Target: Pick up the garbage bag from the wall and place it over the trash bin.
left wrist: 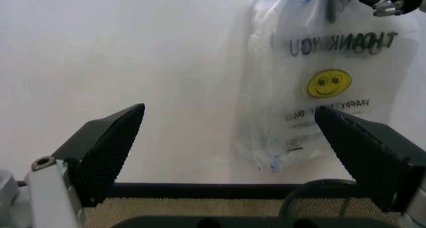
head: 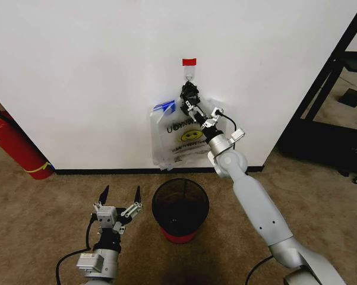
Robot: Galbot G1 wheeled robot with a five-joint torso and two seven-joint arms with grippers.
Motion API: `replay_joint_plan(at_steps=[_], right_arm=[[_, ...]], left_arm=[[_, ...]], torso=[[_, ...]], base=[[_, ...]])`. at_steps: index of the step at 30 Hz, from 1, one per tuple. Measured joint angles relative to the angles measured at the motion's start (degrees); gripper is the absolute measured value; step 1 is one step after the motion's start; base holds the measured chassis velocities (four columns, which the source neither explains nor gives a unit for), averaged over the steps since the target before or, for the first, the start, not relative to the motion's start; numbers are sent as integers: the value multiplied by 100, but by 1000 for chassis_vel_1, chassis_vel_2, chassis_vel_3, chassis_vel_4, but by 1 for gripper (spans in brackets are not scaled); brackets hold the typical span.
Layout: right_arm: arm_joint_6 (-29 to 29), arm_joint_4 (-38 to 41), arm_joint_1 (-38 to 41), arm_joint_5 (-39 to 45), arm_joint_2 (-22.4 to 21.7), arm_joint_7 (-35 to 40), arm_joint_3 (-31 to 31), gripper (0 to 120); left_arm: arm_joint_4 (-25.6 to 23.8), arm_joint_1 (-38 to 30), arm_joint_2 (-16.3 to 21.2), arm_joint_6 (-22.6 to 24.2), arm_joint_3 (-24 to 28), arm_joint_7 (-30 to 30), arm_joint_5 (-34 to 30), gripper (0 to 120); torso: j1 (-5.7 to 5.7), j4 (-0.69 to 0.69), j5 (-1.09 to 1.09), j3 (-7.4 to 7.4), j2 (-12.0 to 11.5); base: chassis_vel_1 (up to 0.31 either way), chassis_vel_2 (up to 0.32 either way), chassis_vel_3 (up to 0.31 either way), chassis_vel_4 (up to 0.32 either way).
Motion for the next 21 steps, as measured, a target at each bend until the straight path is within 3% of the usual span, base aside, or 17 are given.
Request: replay_joint_plan(at_steps=[11,18,20,21], right_arm=[[-1,-3,38,-1,-42,43,-21,39],[-2,-6,37,-2,-30,63,-20,18],[-1,-9,37,-1,-35,80,-6,6],[-1,-9,37,-1,-35,80,-6,6]], left_arm=[[0,-8,11,-2,8,4,-6,100],[0,-8,9,-2,10,4,-6,100],[0,-8,8,-2,10,4,-7,100],[0,-8,8,-2,10,4,-7,100]], torso=[[0,0,0,0,0],[0,0,0,0,0],[0,0,0,0,0],[0,0,0,0,0]], base=[[0,0,0,0],[0,0,0,0],[0,0,0,0],[0,0,0,0]])
